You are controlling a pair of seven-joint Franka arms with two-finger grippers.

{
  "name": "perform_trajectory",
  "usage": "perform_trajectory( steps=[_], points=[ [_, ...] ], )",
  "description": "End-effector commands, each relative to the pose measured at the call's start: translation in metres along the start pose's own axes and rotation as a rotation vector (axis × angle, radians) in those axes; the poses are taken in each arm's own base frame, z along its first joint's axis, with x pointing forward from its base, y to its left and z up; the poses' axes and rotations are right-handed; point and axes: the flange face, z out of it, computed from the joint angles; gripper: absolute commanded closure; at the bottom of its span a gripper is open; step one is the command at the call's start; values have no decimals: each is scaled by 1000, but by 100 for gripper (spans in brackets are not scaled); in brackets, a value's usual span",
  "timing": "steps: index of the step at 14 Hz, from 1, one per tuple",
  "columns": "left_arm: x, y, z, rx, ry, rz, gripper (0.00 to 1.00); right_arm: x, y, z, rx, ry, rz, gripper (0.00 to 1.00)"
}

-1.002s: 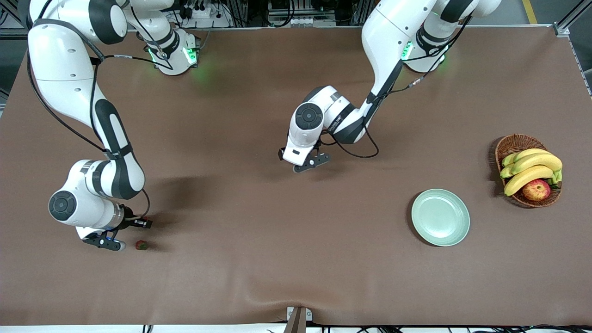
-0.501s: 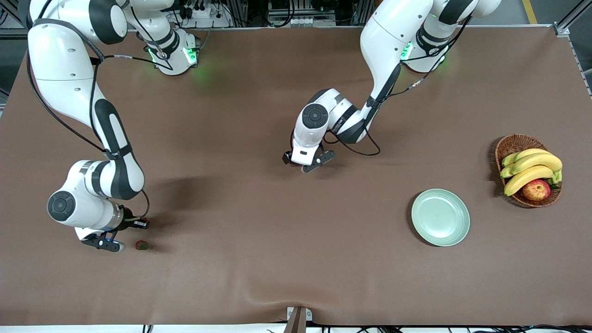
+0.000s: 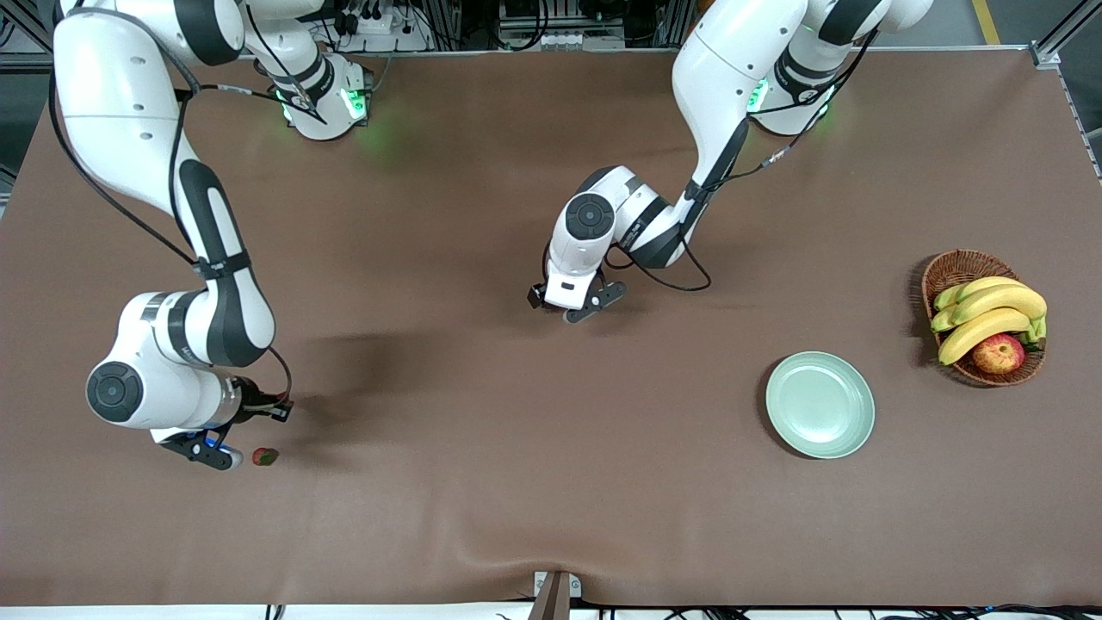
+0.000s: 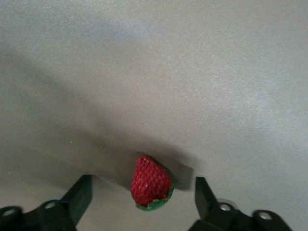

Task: Collect all strawberries into plate
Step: 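Drop the strawberry on the plate with the left gripper while the right gripper carries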

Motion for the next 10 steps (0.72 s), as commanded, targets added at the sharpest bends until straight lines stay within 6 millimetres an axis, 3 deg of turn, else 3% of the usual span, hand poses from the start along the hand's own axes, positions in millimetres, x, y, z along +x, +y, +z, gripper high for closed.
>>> perform_trajectory(
  steps=[1, 5, 10],
  points=[
    [-7, -4, -4, 42, 17, 31, 100, -20, -21, -20, 22, -25, 57, 100],
    [-3, -3, -16, 54, 15, 41, 100, -36, -40, -27, 58, -77, 95, 100],
    [19, 0, -64, 42, 29, 47, 100, -85, -110, -23, 105, -165, 215, 100]
  ],
)
